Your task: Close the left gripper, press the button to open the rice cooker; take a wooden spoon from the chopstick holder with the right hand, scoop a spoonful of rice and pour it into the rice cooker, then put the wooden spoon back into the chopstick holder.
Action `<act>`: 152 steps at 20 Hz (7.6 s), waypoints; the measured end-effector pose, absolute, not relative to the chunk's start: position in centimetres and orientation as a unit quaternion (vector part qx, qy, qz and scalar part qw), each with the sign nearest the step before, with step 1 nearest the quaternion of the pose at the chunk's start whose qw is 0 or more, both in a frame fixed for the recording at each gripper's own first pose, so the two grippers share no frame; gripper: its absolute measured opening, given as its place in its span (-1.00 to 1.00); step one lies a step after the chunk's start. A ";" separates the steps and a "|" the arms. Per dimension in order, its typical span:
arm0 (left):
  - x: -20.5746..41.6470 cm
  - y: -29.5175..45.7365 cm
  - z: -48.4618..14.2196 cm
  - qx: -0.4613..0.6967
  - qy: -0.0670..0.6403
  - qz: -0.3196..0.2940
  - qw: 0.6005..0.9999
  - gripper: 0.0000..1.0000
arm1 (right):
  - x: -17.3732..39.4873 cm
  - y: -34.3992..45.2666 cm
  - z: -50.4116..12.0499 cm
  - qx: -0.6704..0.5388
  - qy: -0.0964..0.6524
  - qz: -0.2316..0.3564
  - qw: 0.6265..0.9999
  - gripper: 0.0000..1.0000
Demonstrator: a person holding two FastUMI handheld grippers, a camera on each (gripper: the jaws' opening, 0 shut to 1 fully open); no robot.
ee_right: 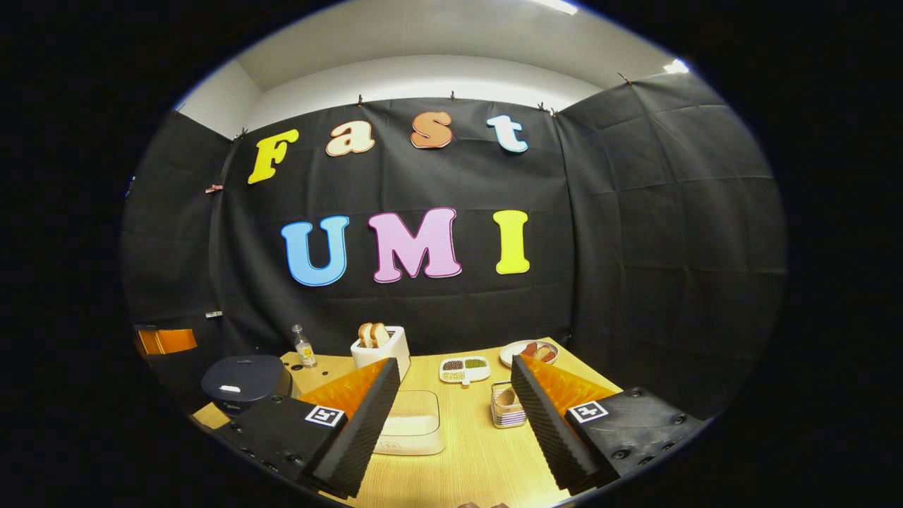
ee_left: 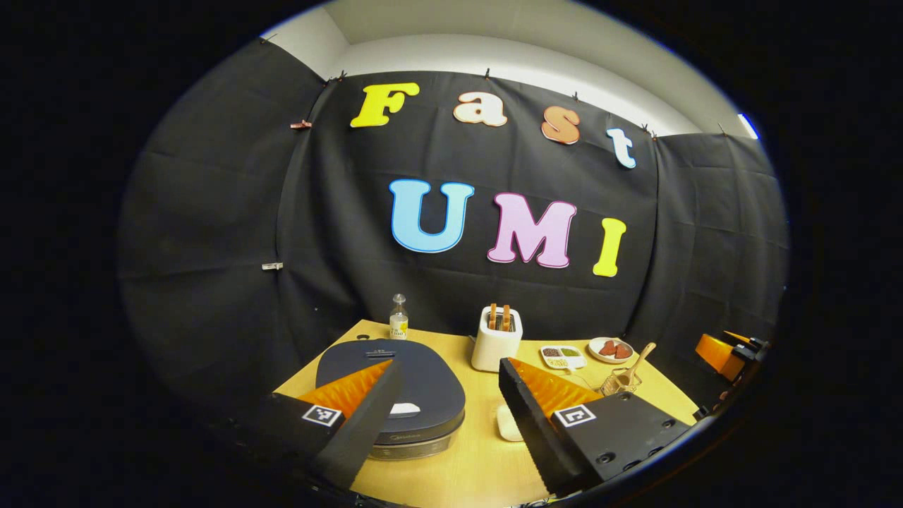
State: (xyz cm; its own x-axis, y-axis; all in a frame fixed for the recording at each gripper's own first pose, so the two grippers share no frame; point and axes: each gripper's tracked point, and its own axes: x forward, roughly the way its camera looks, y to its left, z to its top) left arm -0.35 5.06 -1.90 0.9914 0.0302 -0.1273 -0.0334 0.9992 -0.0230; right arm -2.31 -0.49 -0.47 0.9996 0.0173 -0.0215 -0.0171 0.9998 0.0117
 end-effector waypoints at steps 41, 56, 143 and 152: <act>6.6 10.8 -15.1 -0.023 0.248 0.061 0.966 -0.87 | 2.9 -5.6 -5.4 0.009 0.112 -0.018 0.994 0.98; 4.8 9.0 0.5 -0.043 0.044 0.196 0.979 -0.84 | 12.1 -10.5 -7.4 0.044 0.139 -0.012 0.989 0.99; -0.2 9.8 -16.7 -0.132 0.181 0.109 0.968 0.91 | 16.7 16.6 -24.6 0.021 0.278 0.138 0.950 -0.59; -2.0 10.7 -17.1 -0.163 0.179 0.135 0.961 0.91 | 18.2 18.3 -26.4 0.210 0.360 0.072 0.906 -0.59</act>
